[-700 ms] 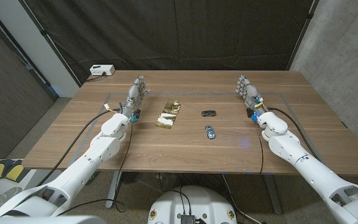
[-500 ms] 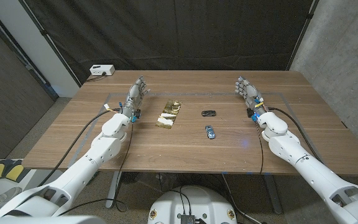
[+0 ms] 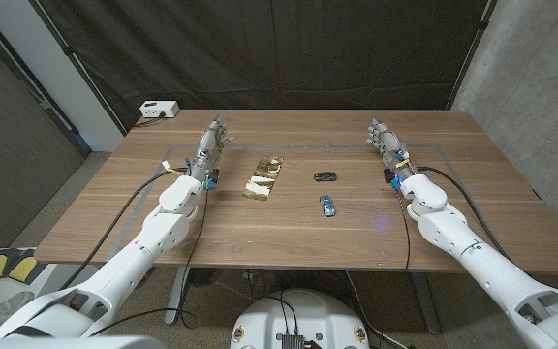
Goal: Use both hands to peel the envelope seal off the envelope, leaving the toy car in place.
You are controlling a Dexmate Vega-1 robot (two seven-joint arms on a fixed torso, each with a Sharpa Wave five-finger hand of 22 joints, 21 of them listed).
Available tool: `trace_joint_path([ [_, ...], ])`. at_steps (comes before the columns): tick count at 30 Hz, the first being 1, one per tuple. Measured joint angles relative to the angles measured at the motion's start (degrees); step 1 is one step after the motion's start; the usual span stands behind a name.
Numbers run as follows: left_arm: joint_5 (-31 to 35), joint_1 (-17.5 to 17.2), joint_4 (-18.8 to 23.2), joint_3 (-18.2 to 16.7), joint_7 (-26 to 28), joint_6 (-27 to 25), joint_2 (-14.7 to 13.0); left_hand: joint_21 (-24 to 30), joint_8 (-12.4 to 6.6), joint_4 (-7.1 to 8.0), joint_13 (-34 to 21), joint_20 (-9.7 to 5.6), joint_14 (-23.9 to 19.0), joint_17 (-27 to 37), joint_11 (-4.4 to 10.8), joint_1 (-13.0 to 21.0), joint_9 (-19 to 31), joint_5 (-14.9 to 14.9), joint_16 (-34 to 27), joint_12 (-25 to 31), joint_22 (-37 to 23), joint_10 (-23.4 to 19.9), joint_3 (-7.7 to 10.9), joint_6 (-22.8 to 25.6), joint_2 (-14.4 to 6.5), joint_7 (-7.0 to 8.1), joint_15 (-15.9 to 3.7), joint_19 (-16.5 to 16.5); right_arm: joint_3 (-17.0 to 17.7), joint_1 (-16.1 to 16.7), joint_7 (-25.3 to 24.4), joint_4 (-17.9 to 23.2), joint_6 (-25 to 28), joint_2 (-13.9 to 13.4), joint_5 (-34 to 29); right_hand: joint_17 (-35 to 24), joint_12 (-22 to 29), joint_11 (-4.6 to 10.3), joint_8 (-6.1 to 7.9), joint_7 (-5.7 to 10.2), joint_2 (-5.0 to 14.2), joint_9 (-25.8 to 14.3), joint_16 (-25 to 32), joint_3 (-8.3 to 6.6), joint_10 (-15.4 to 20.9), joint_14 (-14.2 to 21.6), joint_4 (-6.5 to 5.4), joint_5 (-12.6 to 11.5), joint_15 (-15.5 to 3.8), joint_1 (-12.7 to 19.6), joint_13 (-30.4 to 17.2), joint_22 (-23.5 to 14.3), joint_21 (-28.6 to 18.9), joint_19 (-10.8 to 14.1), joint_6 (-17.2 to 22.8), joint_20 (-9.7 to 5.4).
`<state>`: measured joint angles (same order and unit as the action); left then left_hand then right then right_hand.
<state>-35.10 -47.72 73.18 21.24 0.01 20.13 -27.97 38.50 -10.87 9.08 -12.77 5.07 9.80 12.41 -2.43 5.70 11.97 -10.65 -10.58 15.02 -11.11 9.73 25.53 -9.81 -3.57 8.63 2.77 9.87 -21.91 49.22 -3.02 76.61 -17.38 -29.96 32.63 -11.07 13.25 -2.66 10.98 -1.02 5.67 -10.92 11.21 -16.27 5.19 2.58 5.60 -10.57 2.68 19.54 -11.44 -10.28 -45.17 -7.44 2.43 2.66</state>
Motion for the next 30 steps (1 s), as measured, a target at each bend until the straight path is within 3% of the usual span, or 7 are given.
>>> trace_joint_path([
  [9,0.64,-0.39,0.95,0.05,1.01,-0.18,-0.38,0.0,0.0,-0.05,0.0,0.06,0.0,-0.17,-0.03,-0.23,0.0,0.0,-0.35,0.0,0.0,0.03,-0.39,0.0,0.24,0.0,0.0,-0.05,-0.7,1.15,-3.34,3.18,0.41,-1.35,-4.0,0.16,0.41,-0.92,0.68,0.28,0.0,0.0,0.0,0.1,1.98,0.69,0.53,0.0,0.55,0.0,0.26,0.0,0.41,0.0,2.19,0.0],
  [22,0.6,-1.04,3.13,-0.03,2.0,-2.7,-1.4,0.31,-1.63,-0.83,0.26,1.77,0.02,-0.44,-0.86,-0.46,-0.53,-0.89,-2.3,1.39,0.06,0.21,-1.16,-0.01,0.46,-0.02,1.25,0.1,-2.37,1.76,-8.84,7.7,3.1,-3.24,-12.03,0.42,0.85,-1.29,0.89,0.29,0.0,-0.01,0.0,-0.18,2.97,1.16,0.81,0.0,0.7,0.0,0.26,0.01,0.69,0.46,3.42,0.0],
  [25,0.56,-1.22,4.17,-0.06,2.22,-3.63,-1.9,0.37,-2.4,-1.33,0.5,2.01,0.02,-0.56,-1.17,-0.44,-0.53,-0.89,-3.0,1.78,0.19,-0.1,-1.47,-0.01,0.48,-0.02,1.25,-0.14,-2.64,1.76,-10.26,8.17,3.31,-3.39,-14.19,0.42,0.85,-1.13,1.11,0.5,0.0,-0.01,0.0,-0.18,3.13,1.16,0.81,0.0,0.7,0.0,0.26,0.01,0.69,0.46,3.63,0.01],
  [28,0.62,-1.52,5.8,-0.07,2.83,-5.2,-2.79,0.76,-2.93,-3.29,0.53,2.01,0.02,-0.92,-1.42,1.41,-0.53,-0.89,-3.0,2.45,0.37,0.21,-1.02,0.05,1.53,-0.82,1.25,-0.14,-3.01,1.81,-11.32,8.58,3.33,-3.46,-15.76,0.42,0.85,-0.99,1.12,0.49,0.0,-0.01,0.0,-0.18,3.27,1.16,0.81,0.0,0.7,0.0,0.25,0.01,0.69,0.46,4.05,0.0],
  [30,1.1,-1.67,7.09,-0.04,3.44,-6.37,-3.65,0.76,-2.94,-4.48,0.53,2.01,0.02,-0.96,0.14,3.14,-0.76,-0.89,-3.0,2.45,0.48,0.11,-0.65,-0.02,1.71,-0.88,1.24,-0.14,-3.3,1.91,-12.16,8.92,3.5,-3.53,-17.03,0.42,0.85,-0.99,1.12,0.48,0.0,-0.01,0.01,-0.18,3.27,1.42,0.81,0.0,0.95,0.0,0.25,0.01,0.69,0.46,4.05,0.0],
])
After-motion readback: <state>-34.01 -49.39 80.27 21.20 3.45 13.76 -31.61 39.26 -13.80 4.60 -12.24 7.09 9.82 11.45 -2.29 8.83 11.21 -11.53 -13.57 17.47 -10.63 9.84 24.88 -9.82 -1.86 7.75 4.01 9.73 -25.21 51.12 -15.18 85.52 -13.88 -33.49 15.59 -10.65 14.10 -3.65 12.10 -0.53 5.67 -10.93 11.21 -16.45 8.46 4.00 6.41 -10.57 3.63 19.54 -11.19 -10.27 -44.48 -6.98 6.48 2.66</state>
